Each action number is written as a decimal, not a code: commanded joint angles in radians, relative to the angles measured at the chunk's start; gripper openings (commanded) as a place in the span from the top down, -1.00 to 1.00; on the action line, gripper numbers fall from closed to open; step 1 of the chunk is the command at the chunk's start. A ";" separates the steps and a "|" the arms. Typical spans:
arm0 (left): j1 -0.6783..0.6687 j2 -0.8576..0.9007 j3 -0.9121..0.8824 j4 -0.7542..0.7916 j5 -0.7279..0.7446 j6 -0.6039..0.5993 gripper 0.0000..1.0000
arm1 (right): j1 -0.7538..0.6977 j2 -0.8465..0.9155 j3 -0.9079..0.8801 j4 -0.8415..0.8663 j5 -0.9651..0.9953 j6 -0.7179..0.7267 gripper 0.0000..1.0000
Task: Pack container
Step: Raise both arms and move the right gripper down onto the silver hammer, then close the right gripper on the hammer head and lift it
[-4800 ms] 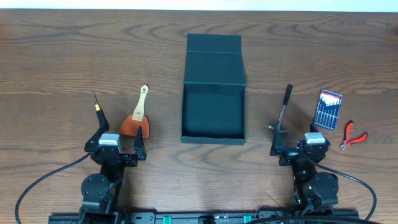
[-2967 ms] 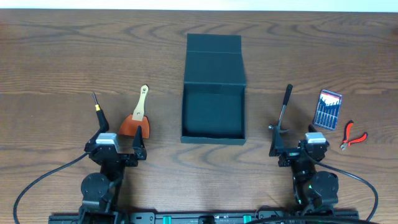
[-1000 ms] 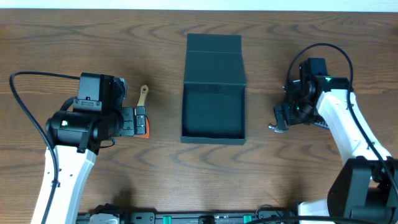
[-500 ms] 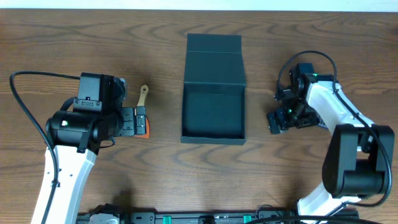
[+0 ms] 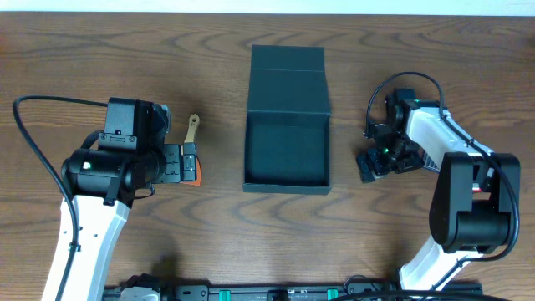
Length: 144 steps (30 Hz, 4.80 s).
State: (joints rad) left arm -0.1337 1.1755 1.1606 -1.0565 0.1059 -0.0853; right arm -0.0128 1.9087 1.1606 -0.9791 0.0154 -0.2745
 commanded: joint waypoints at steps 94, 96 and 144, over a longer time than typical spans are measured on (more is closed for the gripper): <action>-0.002 0.002 0.017 -0.005 0.006 0.009 -0.97 | 0.117 0.055 -0.005 0.176 -0.057 -0.010 0.22; -0.002 0.002 0.017 -0.005 0.006 0.009 -0.97 | 0.117 0.055 -0.005 0.176 -0.056 -0.011 0.23; -0.002 0.002 0.017 0.023 0.007 0.008 -0.97 | 0.097 0.055 -0.005 0.240 -0.038 0.028 0.97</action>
State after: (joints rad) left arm -0.1337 1.1755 1.1606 -1.0393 0.1059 -0.0814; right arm 0.0921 1.9194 1.1759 -0.7586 -0.0044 -0.2722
